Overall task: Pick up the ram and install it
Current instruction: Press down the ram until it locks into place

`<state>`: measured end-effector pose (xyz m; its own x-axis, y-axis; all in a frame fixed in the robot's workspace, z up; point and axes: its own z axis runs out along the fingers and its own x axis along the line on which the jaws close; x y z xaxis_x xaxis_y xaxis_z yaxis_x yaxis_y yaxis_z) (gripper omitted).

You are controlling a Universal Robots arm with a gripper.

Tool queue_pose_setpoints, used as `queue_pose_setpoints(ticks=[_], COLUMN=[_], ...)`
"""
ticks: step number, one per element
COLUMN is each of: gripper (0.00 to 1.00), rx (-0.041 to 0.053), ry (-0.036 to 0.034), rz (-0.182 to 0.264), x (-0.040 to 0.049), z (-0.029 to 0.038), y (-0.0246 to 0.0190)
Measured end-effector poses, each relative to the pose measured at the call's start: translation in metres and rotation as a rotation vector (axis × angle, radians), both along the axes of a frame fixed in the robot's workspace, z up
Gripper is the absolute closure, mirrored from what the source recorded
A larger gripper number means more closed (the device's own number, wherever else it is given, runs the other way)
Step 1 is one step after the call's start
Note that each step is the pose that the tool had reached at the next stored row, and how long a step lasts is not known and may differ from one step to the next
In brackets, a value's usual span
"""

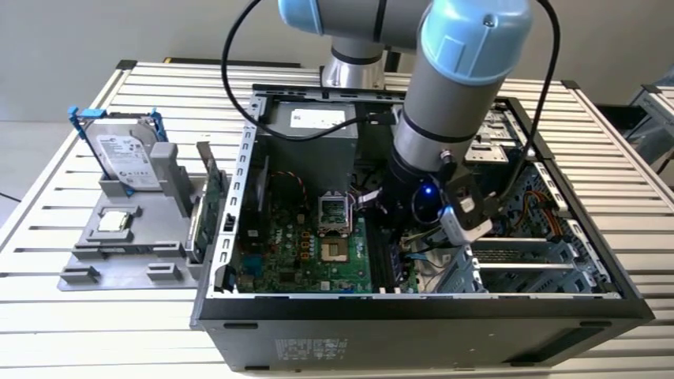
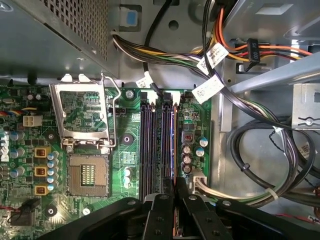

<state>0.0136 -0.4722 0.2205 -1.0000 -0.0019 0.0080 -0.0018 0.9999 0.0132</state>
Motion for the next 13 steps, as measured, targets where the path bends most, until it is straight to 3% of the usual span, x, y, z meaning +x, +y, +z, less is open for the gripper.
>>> queue_pose_setpoints(ticks=[13], gripper=[1.00], rx=[0.0002], ry=[0.0000], rz=[0.000], x=[0.0000], z=[-0.0025], y=[0.0000])
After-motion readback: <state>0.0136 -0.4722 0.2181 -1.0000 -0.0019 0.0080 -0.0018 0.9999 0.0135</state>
